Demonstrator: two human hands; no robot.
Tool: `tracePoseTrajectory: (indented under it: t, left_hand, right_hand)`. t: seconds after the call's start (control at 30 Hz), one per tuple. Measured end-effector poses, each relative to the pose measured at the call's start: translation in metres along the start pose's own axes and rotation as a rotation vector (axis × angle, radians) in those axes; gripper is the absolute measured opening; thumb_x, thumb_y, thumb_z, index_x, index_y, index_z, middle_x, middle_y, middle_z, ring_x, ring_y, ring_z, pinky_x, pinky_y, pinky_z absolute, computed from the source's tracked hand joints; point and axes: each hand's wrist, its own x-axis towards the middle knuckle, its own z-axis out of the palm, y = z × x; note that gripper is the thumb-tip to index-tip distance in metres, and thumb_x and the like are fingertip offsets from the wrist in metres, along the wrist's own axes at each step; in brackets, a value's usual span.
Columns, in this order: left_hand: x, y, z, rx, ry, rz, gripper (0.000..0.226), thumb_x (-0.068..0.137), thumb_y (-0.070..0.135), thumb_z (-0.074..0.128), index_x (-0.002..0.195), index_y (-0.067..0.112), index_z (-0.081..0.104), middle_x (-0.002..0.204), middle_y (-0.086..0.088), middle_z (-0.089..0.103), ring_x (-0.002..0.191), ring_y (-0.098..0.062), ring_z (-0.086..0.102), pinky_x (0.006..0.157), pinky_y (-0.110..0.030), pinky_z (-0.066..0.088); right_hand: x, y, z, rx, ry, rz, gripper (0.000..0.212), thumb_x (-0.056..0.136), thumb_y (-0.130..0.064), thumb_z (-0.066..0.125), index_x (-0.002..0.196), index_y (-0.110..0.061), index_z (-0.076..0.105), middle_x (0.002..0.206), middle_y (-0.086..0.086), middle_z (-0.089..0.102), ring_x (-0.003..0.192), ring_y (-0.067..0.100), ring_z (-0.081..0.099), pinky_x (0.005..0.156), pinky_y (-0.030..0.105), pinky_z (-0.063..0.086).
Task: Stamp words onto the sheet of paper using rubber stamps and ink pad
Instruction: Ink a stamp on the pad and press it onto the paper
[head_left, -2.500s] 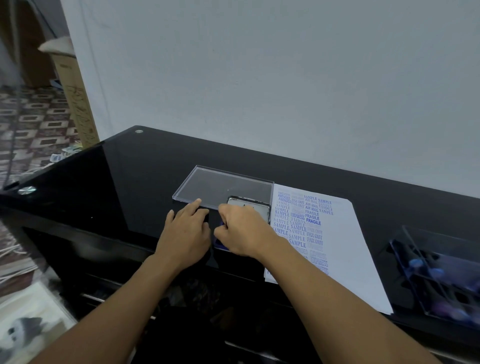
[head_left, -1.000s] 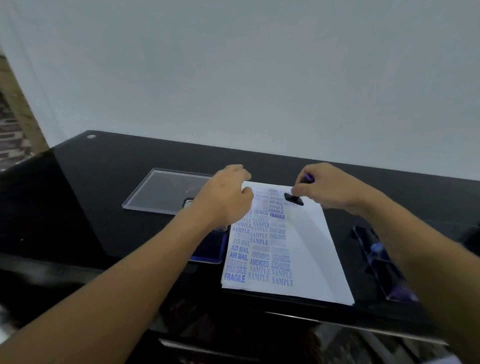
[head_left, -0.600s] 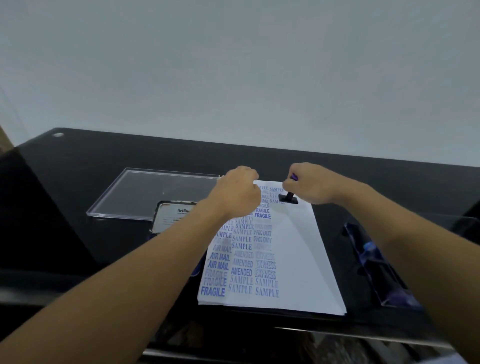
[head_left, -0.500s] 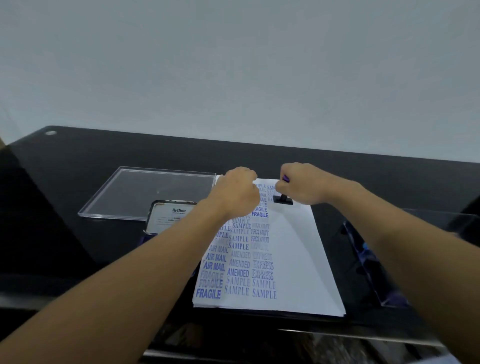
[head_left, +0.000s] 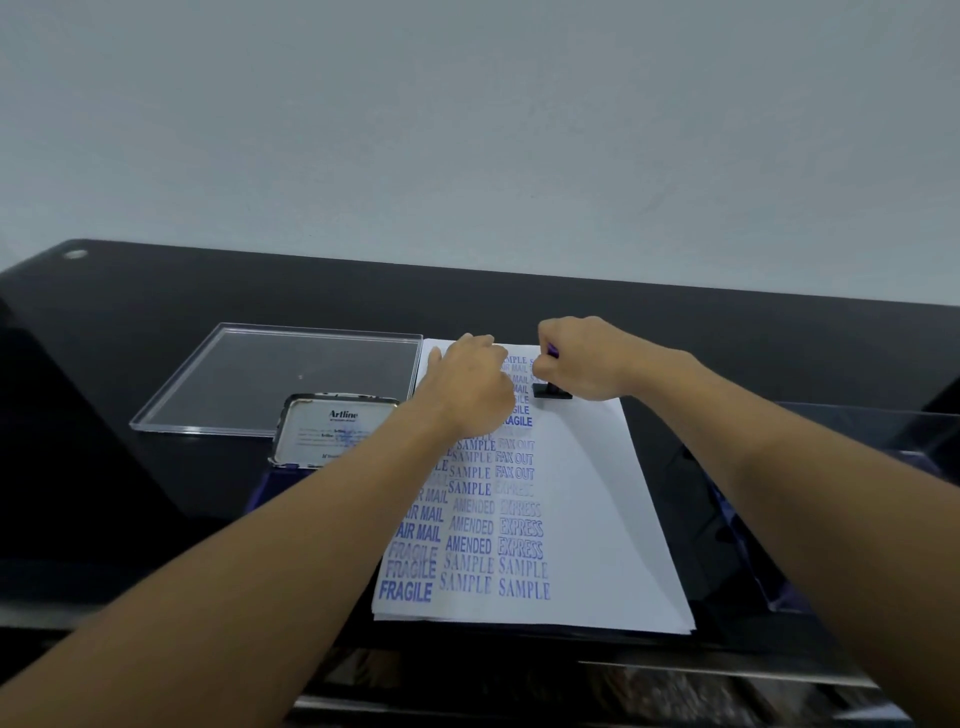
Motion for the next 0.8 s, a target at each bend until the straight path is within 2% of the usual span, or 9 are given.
tracePoseTrajectory:
  t: [0.1,0.23,0.3,0.43,0.53,0.57,0.8]
  left_hand:
    - [0.001,0.000,0.001,0.005,-0.011,0.013,0.018,0.093,0.012,0.040,0.094,0.006,0.057,0.134,-0.014,0.051,0.126,-0.027,0.041,0.108,-0.049,0.027]
    - [0.000,0.000,0.003,0.049,-0.025,0.024,0.032,0.096,0.015,0.040,0.120,0.006,0.058,0.140,-0.011,0.048,0.132,-0.026,0.038,0.111,-0.050,0.023]
    - [0.000,0.000,0.004,0.058,-0.026,0.021,0.033,0.097,0.016,0.040,0.122,0.006,0.058,0.139,-0.010,0.048,0.131,-0.026,0.038,0.112,-0.050,0.023]
    - [0.002,-0.002,0.008,0.050,-0.014,0.027,0.022,0.095,0.016,0.040,0.105,0.010,0.059,0.122,-0.005,0.053,0.122,-0.025,0.044,0.112,-0.056,0.026]
    - [0.000,-0.002,0.010,0.062,-0.028,0.022,0.039,0.099,0.019,0.039,0.134,0.010,0.052,0.154,-0.007,0.037,0.144,-0.025,0.027,0.119,-0.056,0.013]
    - [-0.001,-0.002,0.011,0.065,-0.021,0.025,0.042,0.100,0.020,0.039,0.140,0.010,0.048,0.158,-0.007,0.031,0.147,-0.023,0.022,0.120,-0.055,0.010]
    - [-0.003,-0.006,0.021,0.086,0.035,0.047,0.044,0.101,0.022,0.032,0.143,0.012,0.043,0.158,-0.006,0.032,0.146,-0.021,0.022,0.120,-0.054,0.009]
  right_hand:
    - [0.002,0.001,0.002,0.006,0.003,-0.003,0.022,0.097,-0.025,0.049,0.077,-0.019,0.042,0.082,0.001,0.054,0.067,0.016,0.047,0.056,0.030,0.034]
    - [0.003,0.001,0.003,0.002,0.005,-0.008,0.024,0.098,-0.026,0.050,0.076,-0.020,0.041,0.080,0.000,0.053,0.065,0.015,0.045,0.056,0.029,0.033]
    - [0.003,0.001,0.004,-0.003,0.004,-0.007,0.024,0.098,-0.026,0.050,0.076,-0.020,0.041,0.079,0.000,0.052,0.065,0.015,0.045,0.056,0.029,0.032]
    - [0.006,0.002,0.008,0.003,-0.003,0.001,0.022,0.097,-0.027,0.050,0.078,-0.019,0.043,0.080,0.001,0.053,0.065,0.016,0.046,0.057,0.030,0.034]
    - [0.008,0.002,0.011,0.009,0.001,0.011,0.021,0.097,-0.028,0.050,0.080,-0.019,0.043,0.082,0.002,0.054,0.066,0.018,0.048,0.057,0.031,0.037]
    - [0.007,0.001,0.013,0.012,0.000,0.014,0.021,0.098,-0.028,0.049,0.080,-0.019,0.042,0.083,0.003,0.053,0.066,0.018,0.048,0.057,0.030,0.037]
    - [0.001,-0.002,0.019,0.036,0.043,0.035,0.025,0.099,-0.025,0.046,0.076,-0.020,0.035,0.079,0.003,0.047,0.061,0.019,0.041,0.053,0.030,0.032]
